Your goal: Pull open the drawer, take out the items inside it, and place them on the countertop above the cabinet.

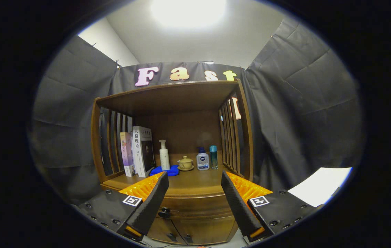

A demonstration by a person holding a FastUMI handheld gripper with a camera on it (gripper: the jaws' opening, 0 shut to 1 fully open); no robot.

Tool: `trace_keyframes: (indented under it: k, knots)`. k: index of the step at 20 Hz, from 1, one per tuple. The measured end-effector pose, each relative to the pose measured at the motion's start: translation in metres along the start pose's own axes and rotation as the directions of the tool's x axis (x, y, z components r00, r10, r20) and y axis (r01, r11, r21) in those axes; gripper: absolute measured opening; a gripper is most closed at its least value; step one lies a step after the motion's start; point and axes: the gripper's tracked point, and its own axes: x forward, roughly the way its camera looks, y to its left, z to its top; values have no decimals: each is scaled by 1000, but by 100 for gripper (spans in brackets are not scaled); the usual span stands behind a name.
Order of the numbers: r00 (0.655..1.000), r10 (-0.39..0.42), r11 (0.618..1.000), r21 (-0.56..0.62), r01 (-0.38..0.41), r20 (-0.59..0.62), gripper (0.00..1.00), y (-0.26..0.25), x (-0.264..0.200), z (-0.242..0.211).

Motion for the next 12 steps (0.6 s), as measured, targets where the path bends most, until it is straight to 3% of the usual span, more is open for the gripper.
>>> trace_keyframes:
  k: [12]
  knots:
    - [999,34,999,5,-34,-16,96,22,34,-19]
